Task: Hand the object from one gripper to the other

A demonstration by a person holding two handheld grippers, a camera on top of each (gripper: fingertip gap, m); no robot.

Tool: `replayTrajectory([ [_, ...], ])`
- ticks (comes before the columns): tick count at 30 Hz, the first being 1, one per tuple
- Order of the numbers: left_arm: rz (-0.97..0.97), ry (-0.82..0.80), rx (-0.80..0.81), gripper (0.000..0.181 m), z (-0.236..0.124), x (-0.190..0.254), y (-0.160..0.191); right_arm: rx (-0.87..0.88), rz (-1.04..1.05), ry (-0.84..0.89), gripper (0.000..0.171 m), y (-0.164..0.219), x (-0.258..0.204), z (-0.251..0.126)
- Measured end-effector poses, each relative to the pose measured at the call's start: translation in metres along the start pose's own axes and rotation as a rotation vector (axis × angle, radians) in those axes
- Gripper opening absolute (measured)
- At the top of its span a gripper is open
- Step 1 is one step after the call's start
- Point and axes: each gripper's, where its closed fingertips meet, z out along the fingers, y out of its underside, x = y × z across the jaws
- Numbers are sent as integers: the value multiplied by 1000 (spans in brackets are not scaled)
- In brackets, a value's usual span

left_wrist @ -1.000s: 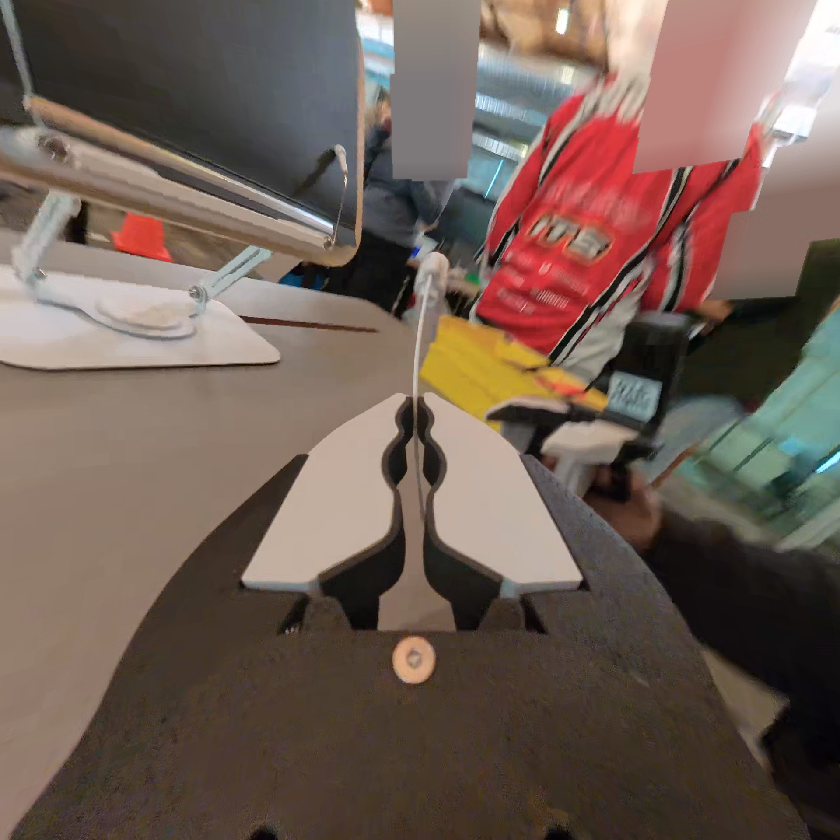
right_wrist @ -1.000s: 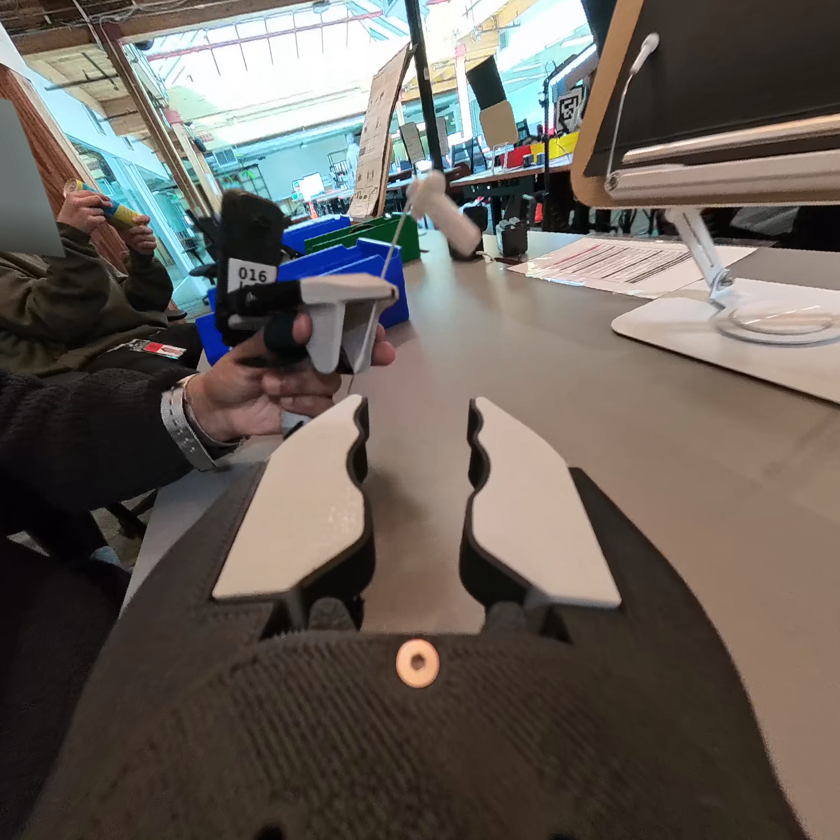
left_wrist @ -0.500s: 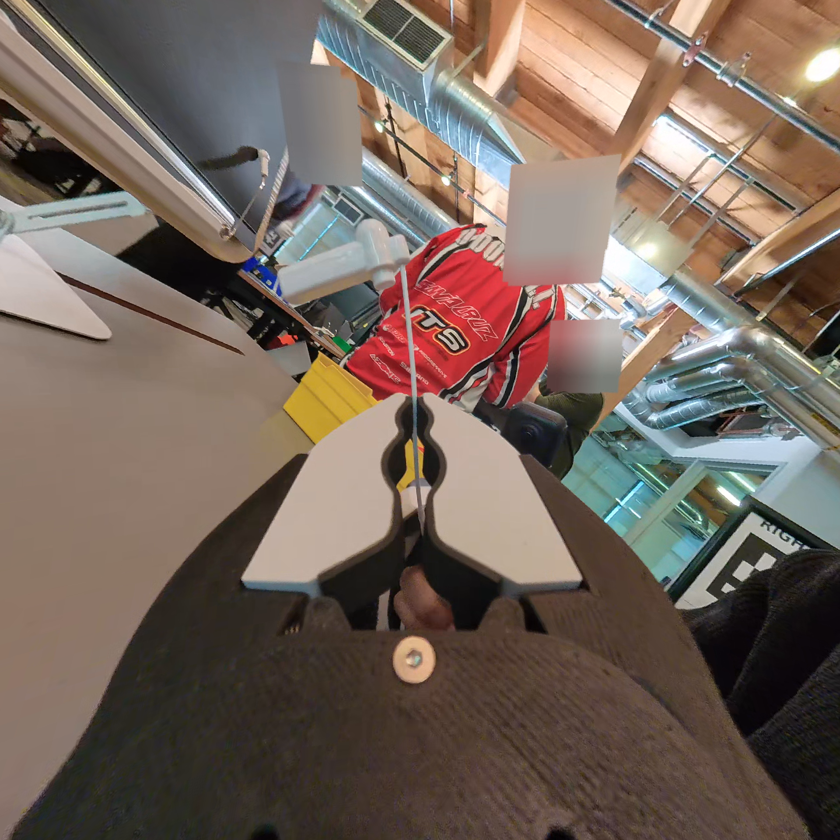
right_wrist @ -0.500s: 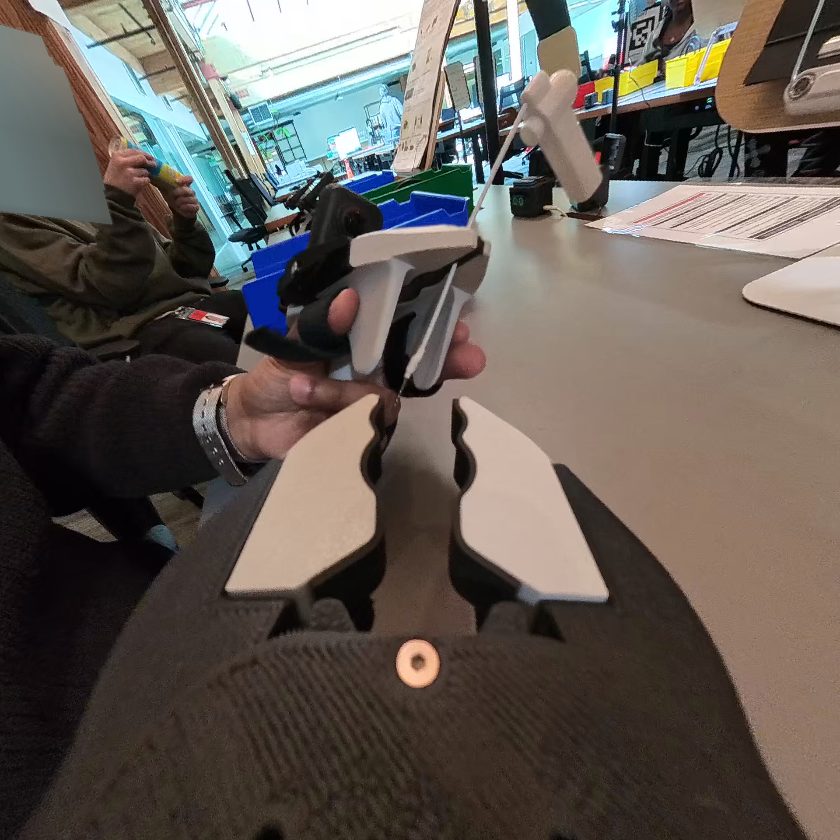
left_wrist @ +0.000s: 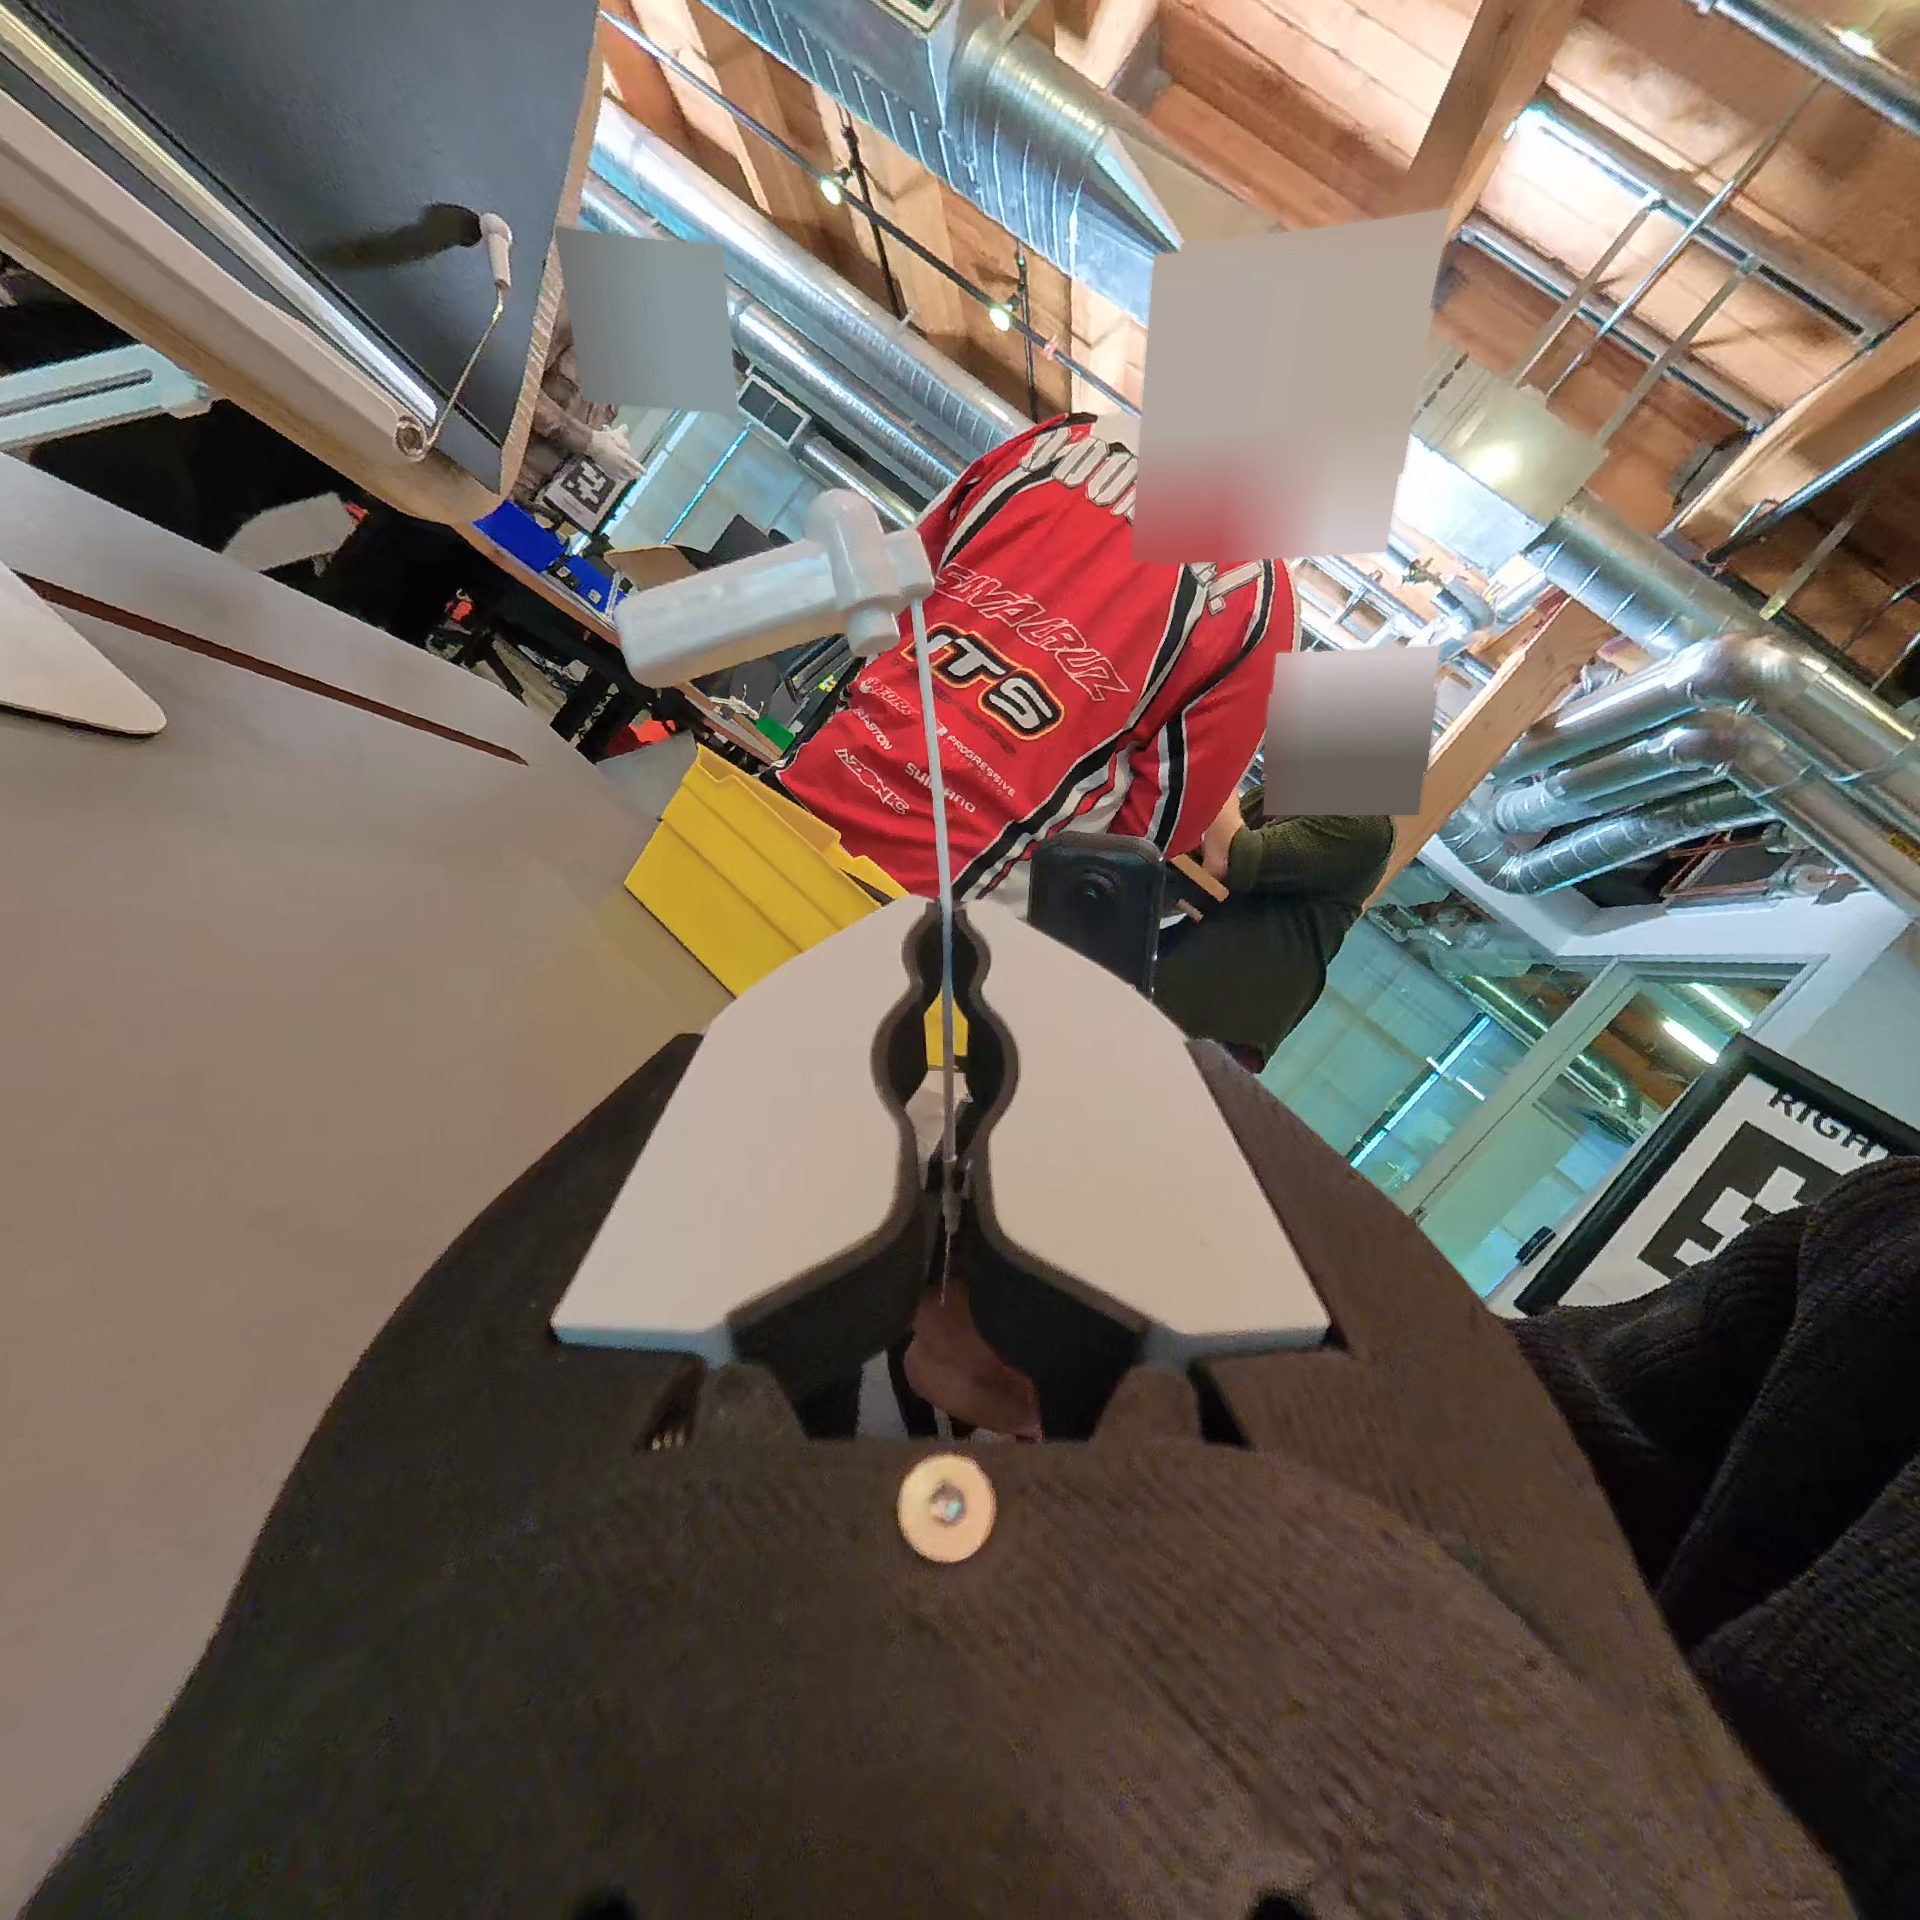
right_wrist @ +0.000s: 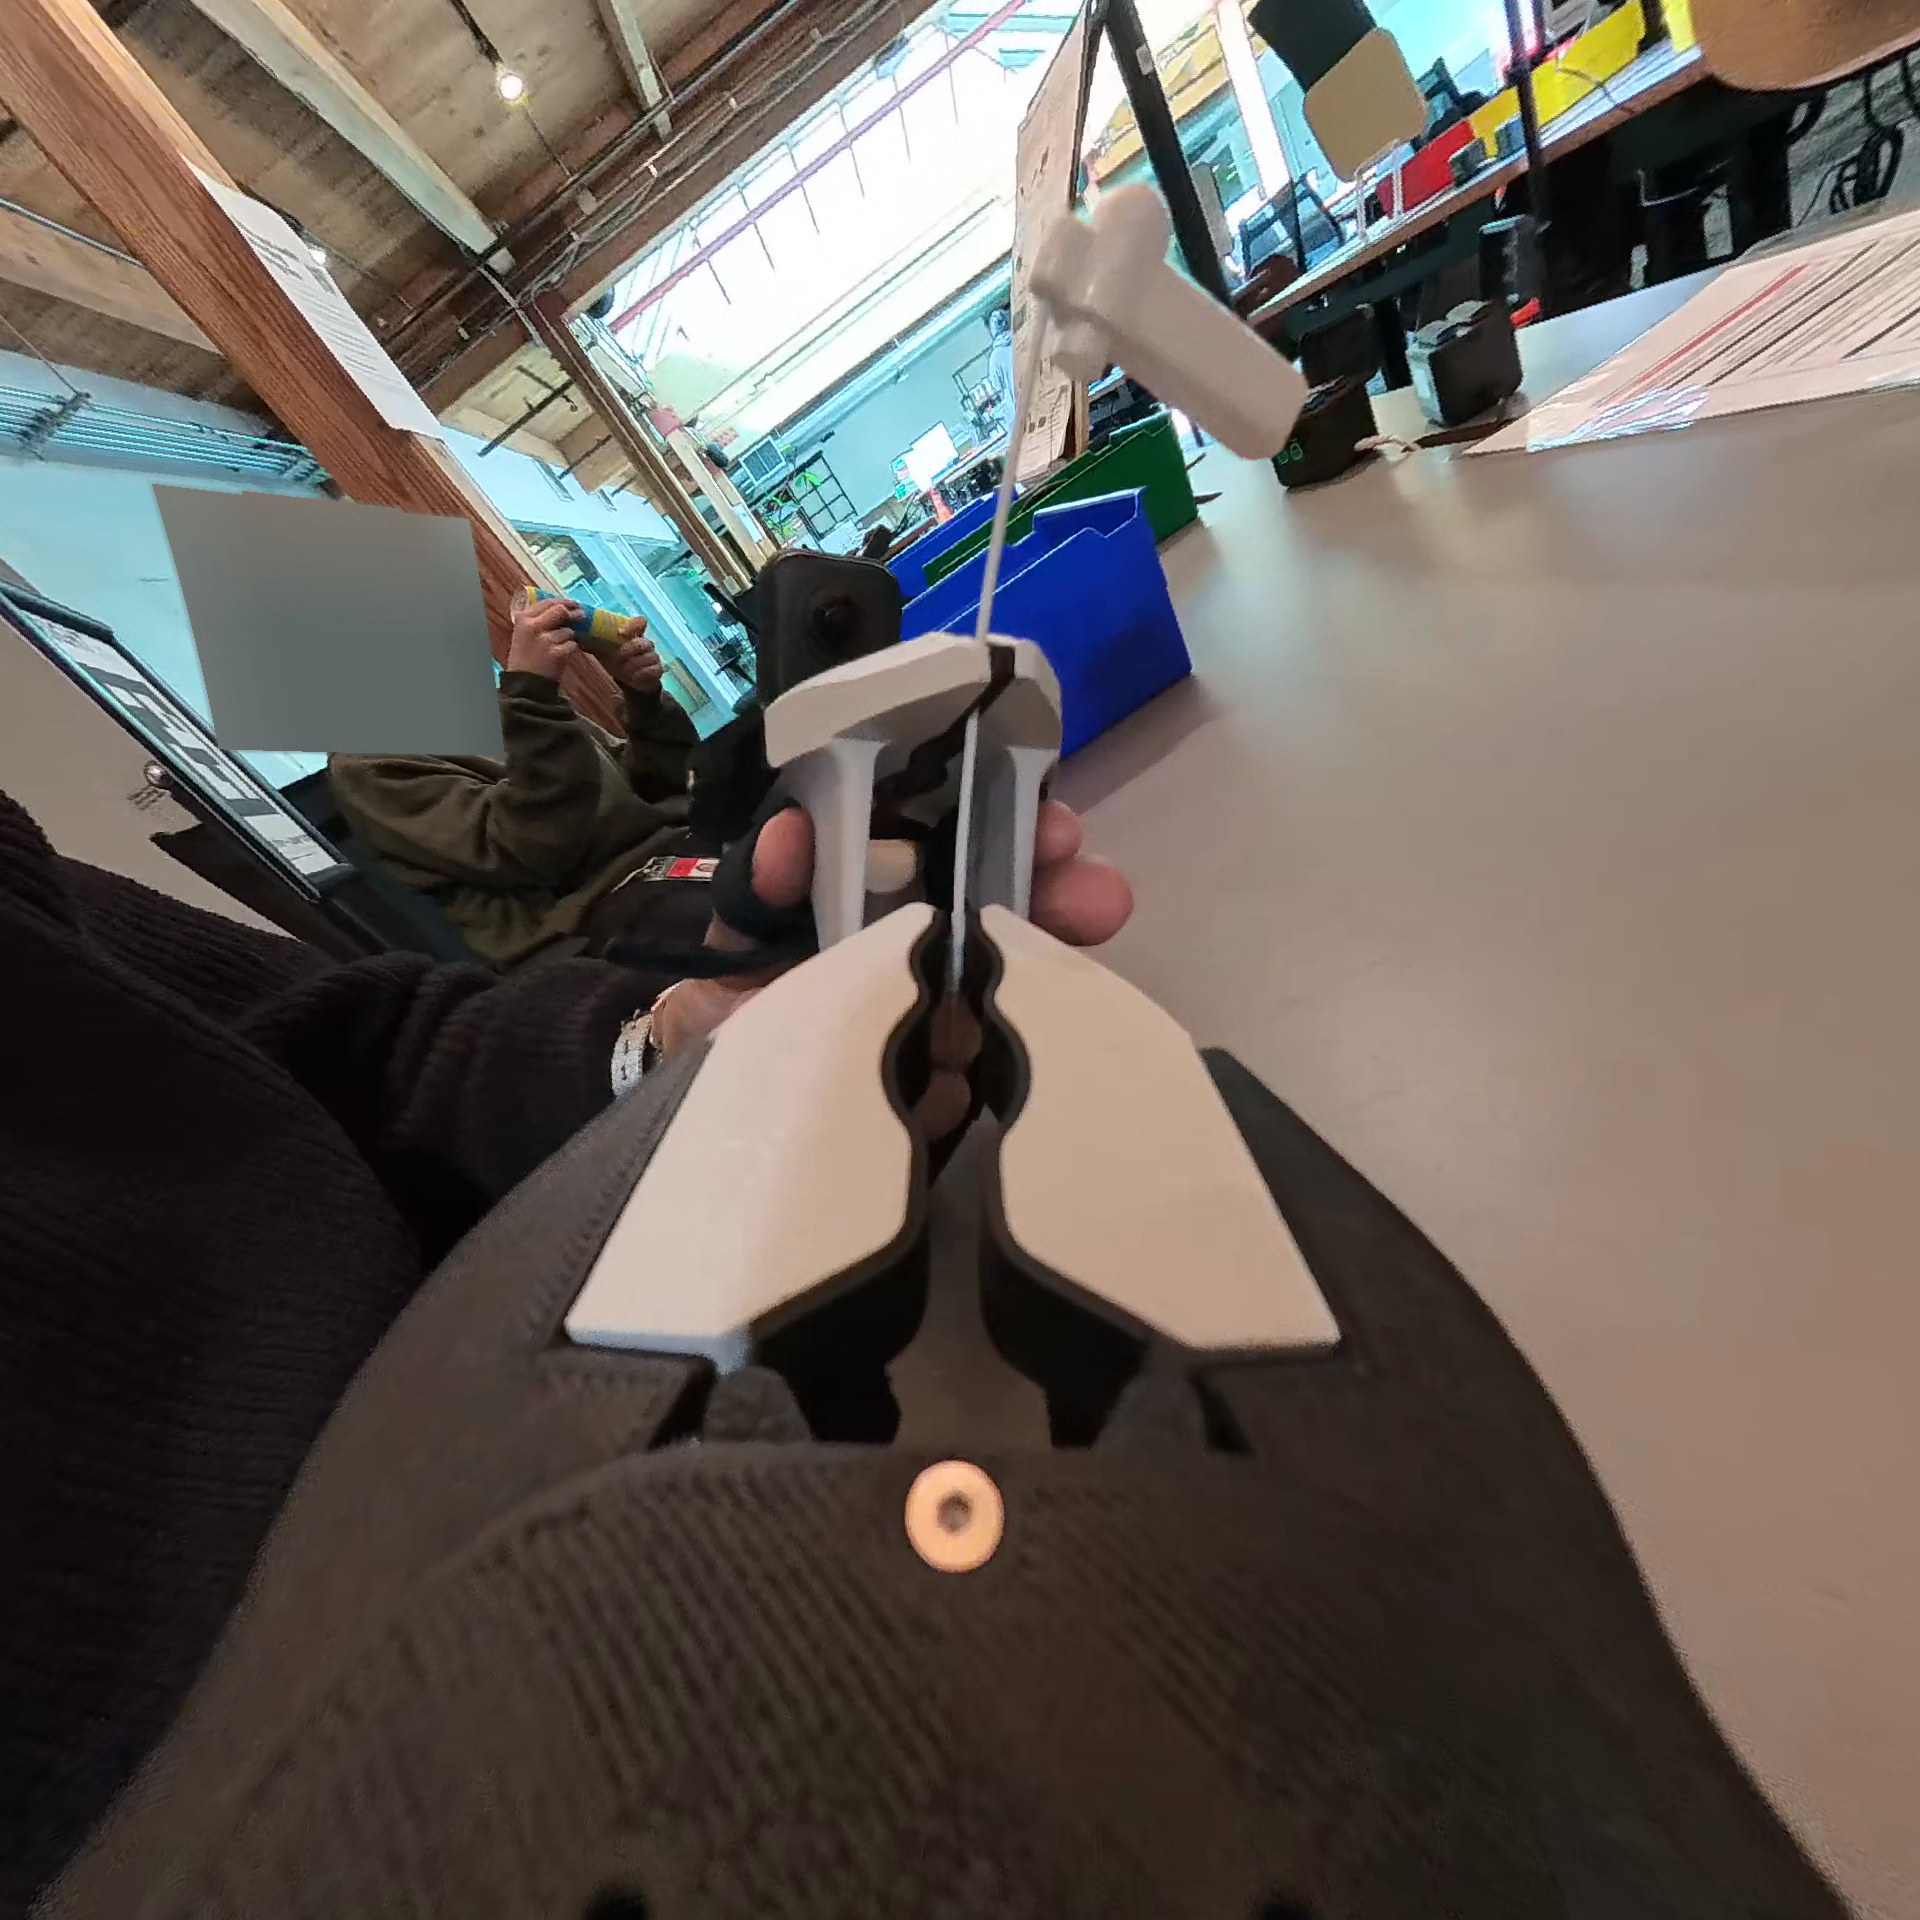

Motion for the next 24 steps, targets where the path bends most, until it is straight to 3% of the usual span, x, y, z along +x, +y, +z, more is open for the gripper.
replayTrajectory([
  [3, -3, -10, -10, 4, -1, -3, 0, -2, -13, 5, 3, -2, 0, -3],
  [7, 0, -67, -52, 38, -1, -15, 1, 30, -28, 15, 3, -11, 2, -10],
  [10, 41, -132, -62, 52, -4, -25, -1, 59, -31, 24, 3, -19, 5, -18],
  [14, 73, -235, -75, 51, -11, -42, -4, 117, -26, 38, 3, -31, 11, -30],
  [17, -10, -204, -113, 43, -10, -43, 3, 164, -25, 45, 3, -41, 15, -39],
  [24, -199, -174, -252, 57, -7, -49, 32, 317, -69, 13, 3, -71, 8, -66],
])
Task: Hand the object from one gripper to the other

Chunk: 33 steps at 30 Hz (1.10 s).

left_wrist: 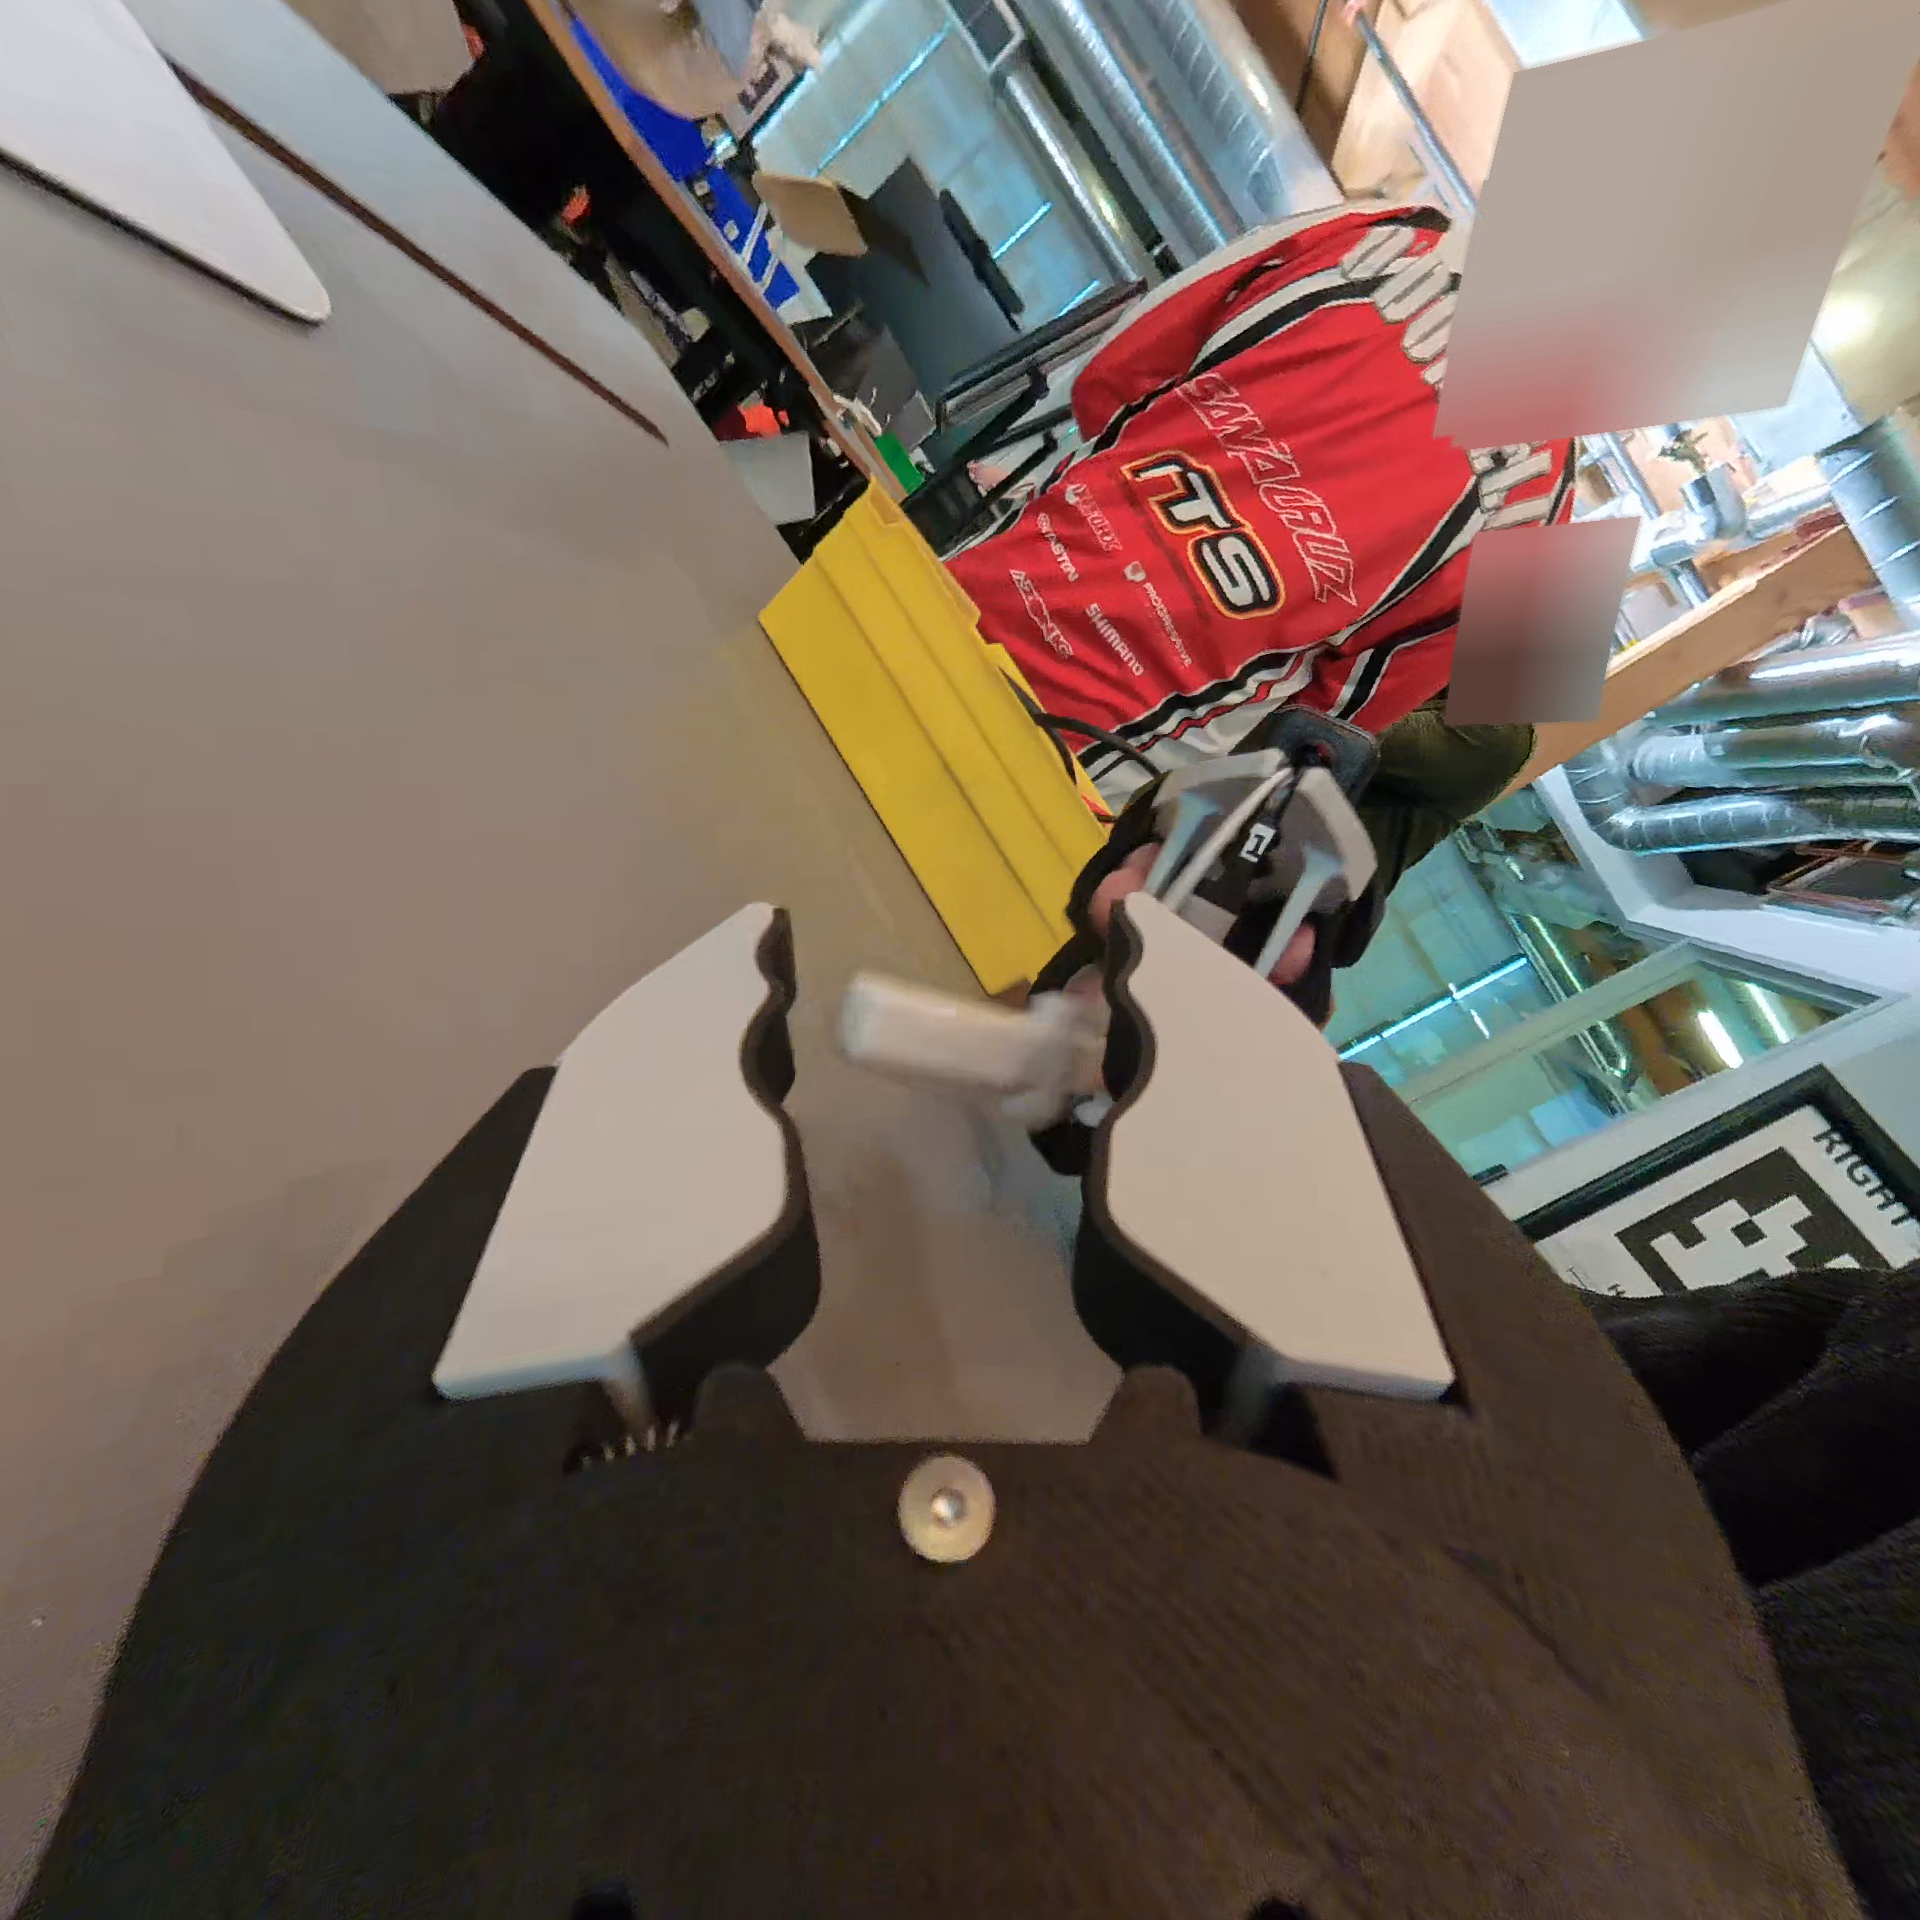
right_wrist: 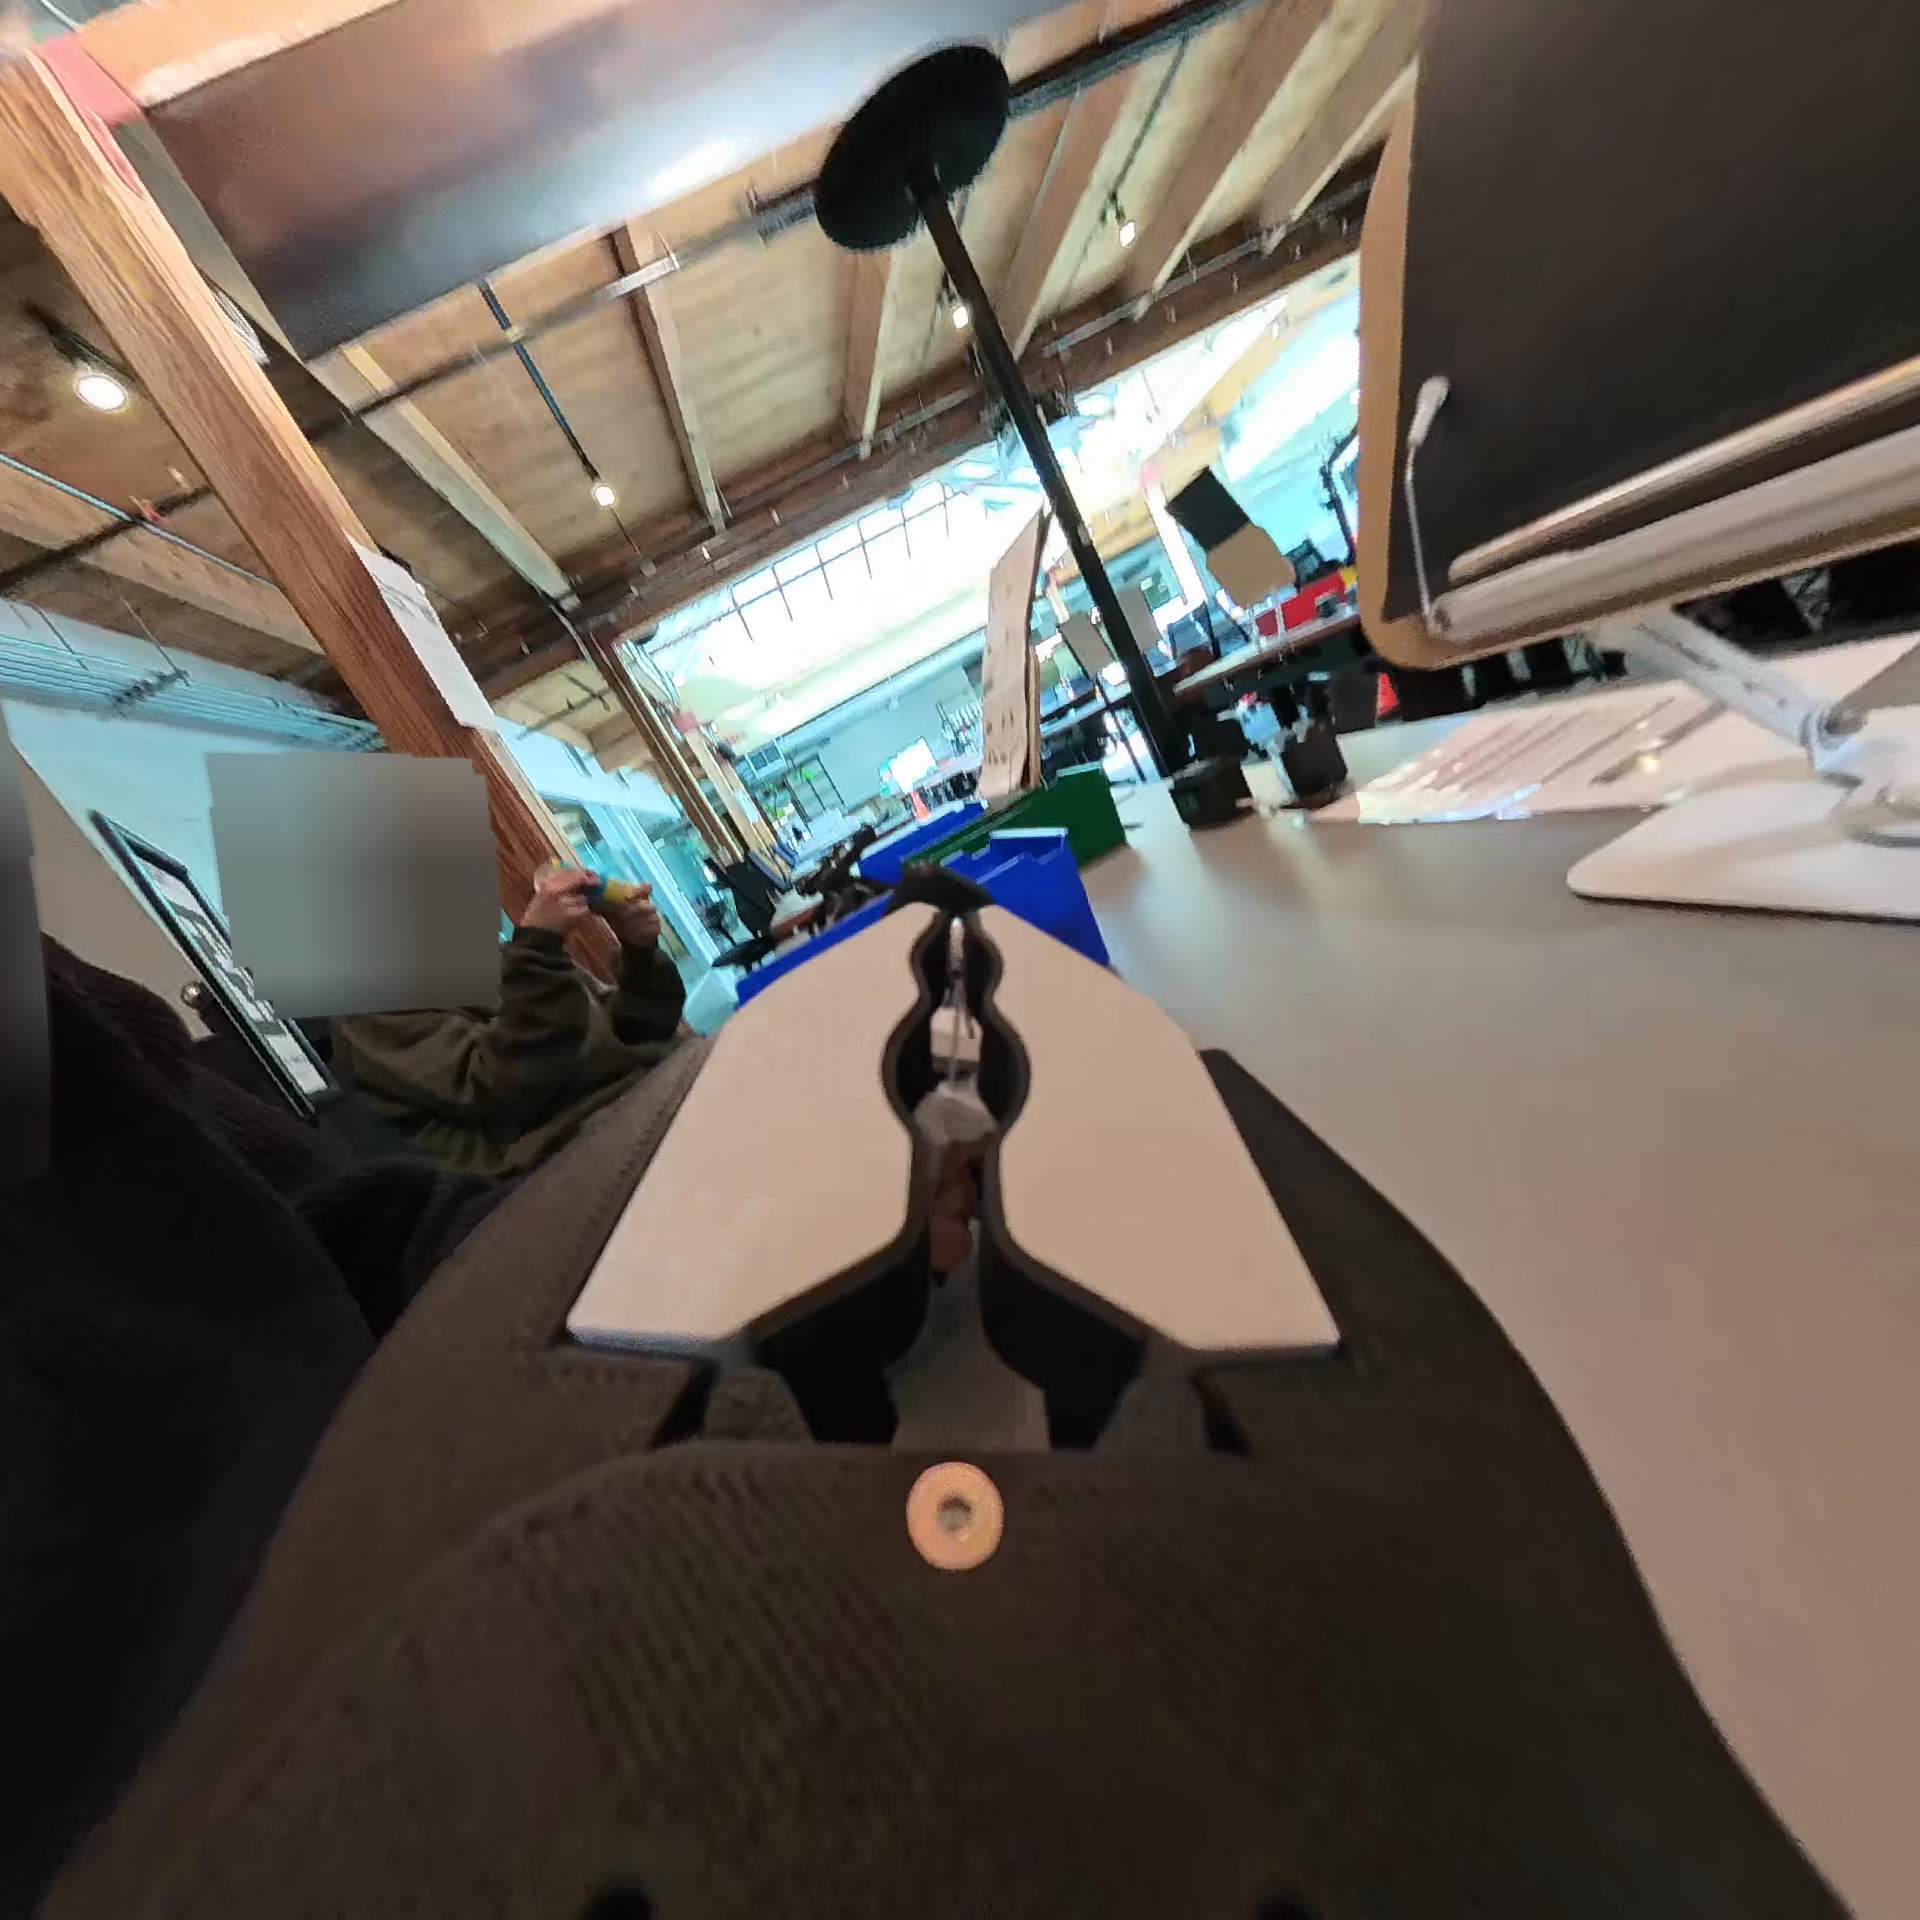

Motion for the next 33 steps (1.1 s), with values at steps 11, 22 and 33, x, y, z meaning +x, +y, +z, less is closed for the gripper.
replayTrajectory([
  [11, 4, -11, 32, 63, -3, -3, -8, 70, 87, -20, 3, -11, 7, -9],
  [22, 74, -2, 140, 59, -13, 4, -28, 66, 90, -17, 3, -10, 7, -9],
  [33, 315, 41, 56, 17, -8, 26, -15, 16, 91, -23, 2, 0, 4, -3],
])
